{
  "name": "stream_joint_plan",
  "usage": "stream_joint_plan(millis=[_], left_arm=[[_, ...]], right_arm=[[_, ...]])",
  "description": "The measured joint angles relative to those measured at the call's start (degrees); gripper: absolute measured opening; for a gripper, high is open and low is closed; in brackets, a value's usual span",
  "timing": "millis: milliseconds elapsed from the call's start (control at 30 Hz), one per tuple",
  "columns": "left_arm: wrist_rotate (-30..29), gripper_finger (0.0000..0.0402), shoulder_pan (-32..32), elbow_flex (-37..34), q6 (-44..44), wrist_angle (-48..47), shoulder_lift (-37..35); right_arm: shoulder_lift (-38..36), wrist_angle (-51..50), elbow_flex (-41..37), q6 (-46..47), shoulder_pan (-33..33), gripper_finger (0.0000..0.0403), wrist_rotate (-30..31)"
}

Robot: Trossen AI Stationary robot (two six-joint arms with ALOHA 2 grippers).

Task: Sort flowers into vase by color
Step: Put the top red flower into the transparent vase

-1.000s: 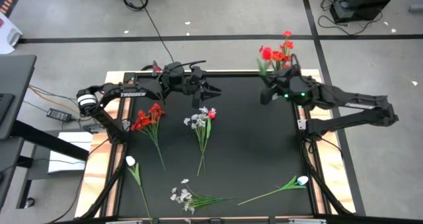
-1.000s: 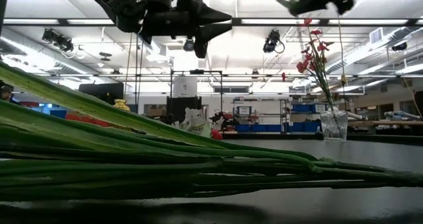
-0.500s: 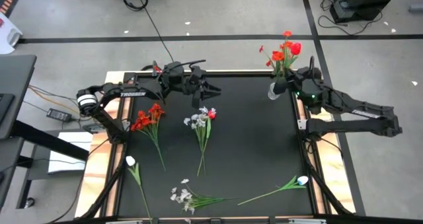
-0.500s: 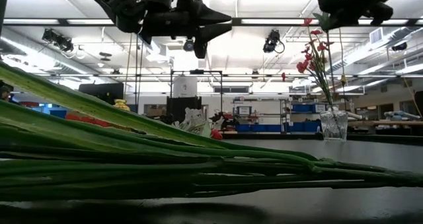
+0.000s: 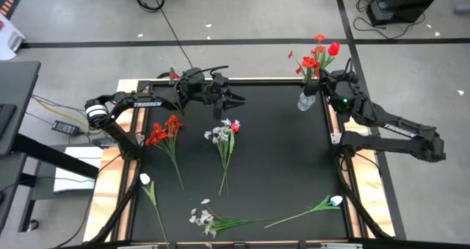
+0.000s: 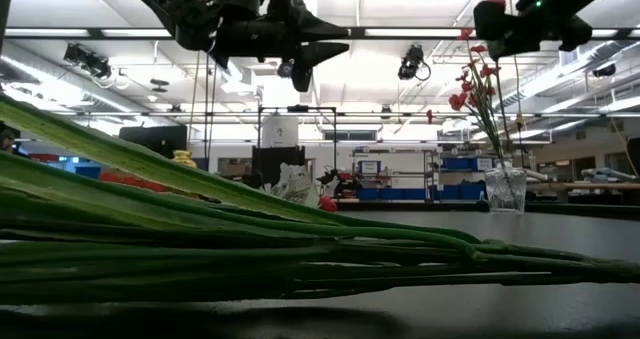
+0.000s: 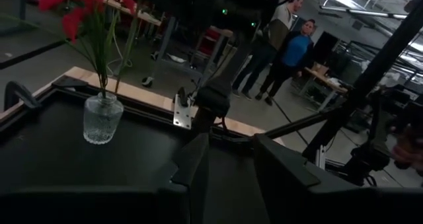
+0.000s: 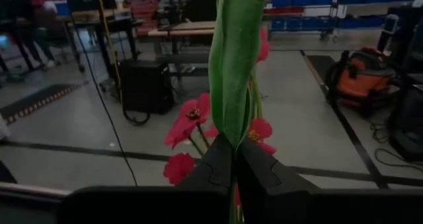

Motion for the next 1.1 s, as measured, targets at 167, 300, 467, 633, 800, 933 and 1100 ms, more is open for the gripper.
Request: stream_joint_plan(millis=[167, 300, 467, 633, 800, 933, 1100], left_arm=[[0.02, 0.0126, 0.00, 0.00, -0.02, -1.02, 0.00], [0.02, 0.0126, 0.00, 0.00, -0.01, -1.00, 0.00], [0.02, 0.0126, 0.18, 0.00, 0.00, -0.99, 0.00], [0.00, 0.0125, 0.82, 0.00, 1.15, -1.14, 0.00], [0.00, 0.0125, 0.94, 0.00, 1.33, -1.27, 0.00], [0.00, 0.0125, 0.92, 0.00, 1.49, -1.80, 0.00], [0.00, 0.0125, 0.92, -0.02, 1.55, -3.33, 0.00]], right_arm=[[0.37, 2.49, -0.39, -1.11, -1.69, 0.0016, -2.34], [0.37, 1.74, -0.39, -1.75, -1.85, 0.0016, -2.68], [0.37, -2.73, -0.39, 0.21, -1.85, 0.0016, -2.67], [0.34, -6.92, -2.97, 6.86, -1.85, 0.0016, -1.92], [0.76, -6.34, -6.84, 11.19, -1.85, 0.0016, -1.74], [0.76, -6.45, -8.28, 13.46, -1.87, 0.0018, -1.75], [0.76, -6.53, -8.35, 14.09, -3.08, 0.0035, -1.77]])
